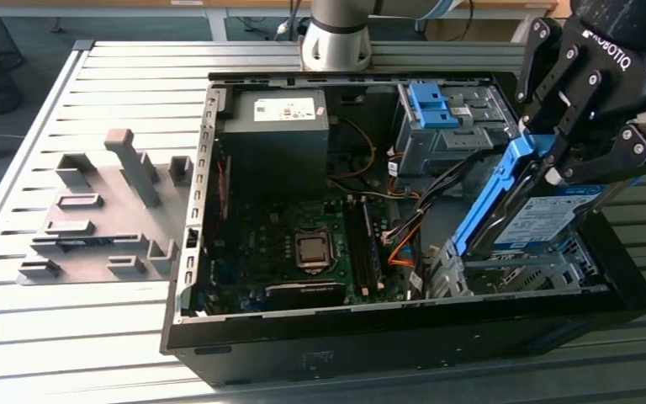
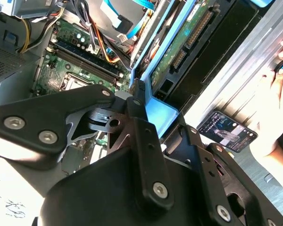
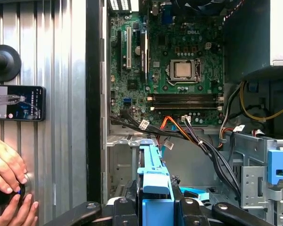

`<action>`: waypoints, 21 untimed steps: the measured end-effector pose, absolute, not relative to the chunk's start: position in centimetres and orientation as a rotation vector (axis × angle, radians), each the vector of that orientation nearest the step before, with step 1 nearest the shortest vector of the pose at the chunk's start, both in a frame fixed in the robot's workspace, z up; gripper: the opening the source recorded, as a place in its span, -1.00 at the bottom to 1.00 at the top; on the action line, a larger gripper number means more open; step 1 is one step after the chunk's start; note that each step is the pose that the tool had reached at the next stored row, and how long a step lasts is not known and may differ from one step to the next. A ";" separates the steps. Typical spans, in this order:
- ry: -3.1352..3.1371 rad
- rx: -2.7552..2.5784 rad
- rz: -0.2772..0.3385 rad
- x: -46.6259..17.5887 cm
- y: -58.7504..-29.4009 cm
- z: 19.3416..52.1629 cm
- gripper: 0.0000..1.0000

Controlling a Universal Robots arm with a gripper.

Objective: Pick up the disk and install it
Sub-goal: 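Insert the disk into the insertion slot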

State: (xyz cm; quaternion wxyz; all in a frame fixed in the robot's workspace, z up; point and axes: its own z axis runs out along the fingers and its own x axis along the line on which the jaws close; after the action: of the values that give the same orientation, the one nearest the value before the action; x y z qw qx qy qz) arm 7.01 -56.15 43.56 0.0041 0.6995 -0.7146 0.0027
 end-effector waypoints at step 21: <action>-2.239 2.192 0.009 7.0 -56.3 42.6 -0.27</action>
State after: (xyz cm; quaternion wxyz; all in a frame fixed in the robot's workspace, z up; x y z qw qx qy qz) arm 7.01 -56.27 42.62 0.0043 0.6995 -0.7146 0.0029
